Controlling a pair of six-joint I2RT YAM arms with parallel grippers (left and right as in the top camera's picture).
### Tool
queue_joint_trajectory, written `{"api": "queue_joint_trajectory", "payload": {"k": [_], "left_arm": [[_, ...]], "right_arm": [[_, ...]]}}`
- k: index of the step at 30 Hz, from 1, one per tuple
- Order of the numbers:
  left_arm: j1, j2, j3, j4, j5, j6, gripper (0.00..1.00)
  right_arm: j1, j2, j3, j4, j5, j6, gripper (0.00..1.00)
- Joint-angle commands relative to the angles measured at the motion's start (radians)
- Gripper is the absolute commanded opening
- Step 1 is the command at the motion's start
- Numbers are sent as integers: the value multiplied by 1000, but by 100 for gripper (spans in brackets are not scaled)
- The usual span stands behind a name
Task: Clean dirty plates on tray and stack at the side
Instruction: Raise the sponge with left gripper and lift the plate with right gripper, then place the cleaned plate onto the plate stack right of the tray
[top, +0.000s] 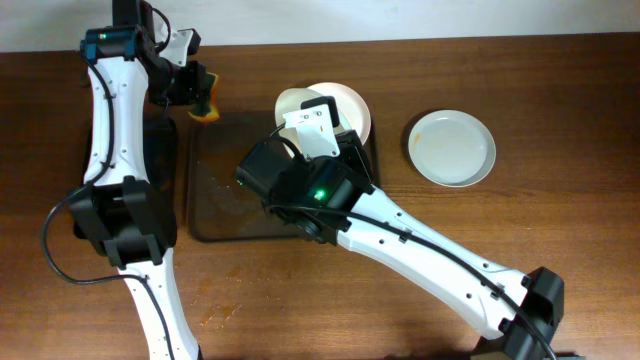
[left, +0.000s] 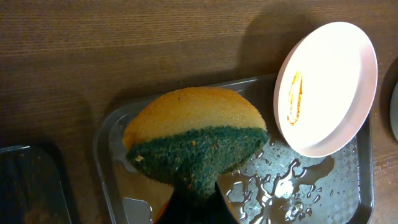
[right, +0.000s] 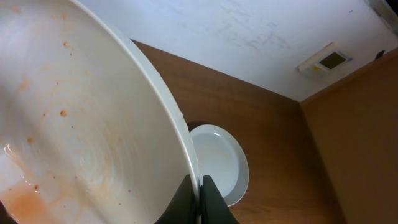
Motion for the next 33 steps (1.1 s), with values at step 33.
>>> {"api": "queue_joint_trajectory", "payload": {"k": [33], "left_arm": [[-8, -2, 3, 2, -8, 13, 1]], "right_arm": [[-1132, 24, -327, 260, -1017, -49, 4]]}}
